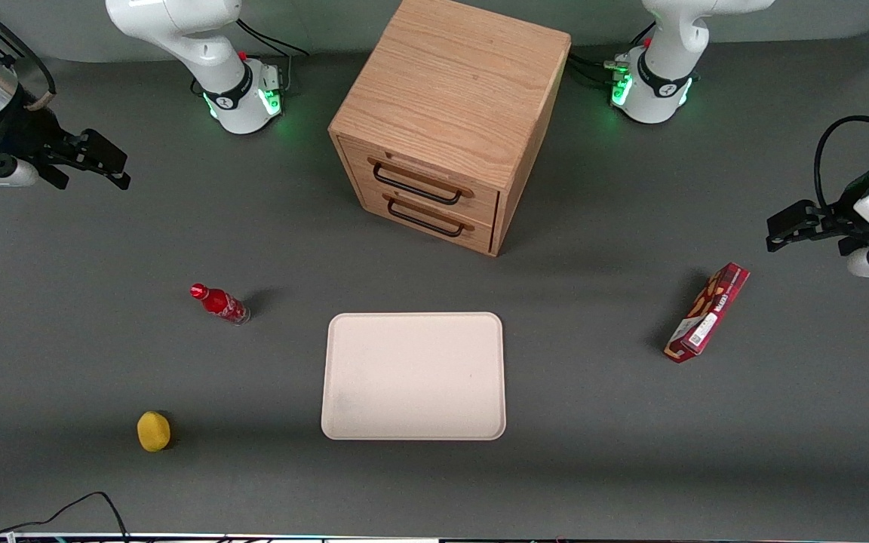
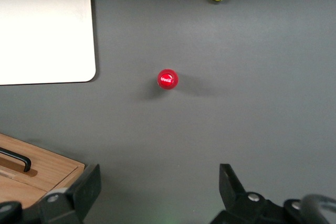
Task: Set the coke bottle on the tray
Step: 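Move the open right gripper down to the red Coca-Cola bottle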
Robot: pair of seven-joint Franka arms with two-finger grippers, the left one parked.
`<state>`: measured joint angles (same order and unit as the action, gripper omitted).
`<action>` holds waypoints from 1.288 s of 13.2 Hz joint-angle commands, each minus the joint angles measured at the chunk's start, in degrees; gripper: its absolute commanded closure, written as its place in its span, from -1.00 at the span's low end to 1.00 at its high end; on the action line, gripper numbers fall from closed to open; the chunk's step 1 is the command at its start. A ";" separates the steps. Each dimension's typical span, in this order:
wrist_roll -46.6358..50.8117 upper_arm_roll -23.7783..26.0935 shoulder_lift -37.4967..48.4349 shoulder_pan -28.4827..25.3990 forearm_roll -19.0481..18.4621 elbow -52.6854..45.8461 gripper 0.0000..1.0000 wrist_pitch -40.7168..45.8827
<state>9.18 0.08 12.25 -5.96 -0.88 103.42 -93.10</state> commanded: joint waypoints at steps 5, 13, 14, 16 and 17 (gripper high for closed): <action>-1.44 2.91 -9.07 3.24 1.49 -7.96 -1.00 2.48; -4.96 2.73 -20.16 3.59 2.99 10.90 -1.00 -26.66; -4.96 2.82 -19.90 3.59 2.99 13.71 -1.00 -29.57; -5.14 2.82 -19.20 3.59 2.73 17.94 -0.99 -33.79; -5.22 2.82 -19.20 3.59 2.55 19.00 -0.97 -34.86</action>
<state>5.90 2.34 -10.21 -3.09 1.22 117.90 -125.14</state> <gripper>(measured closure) 0.004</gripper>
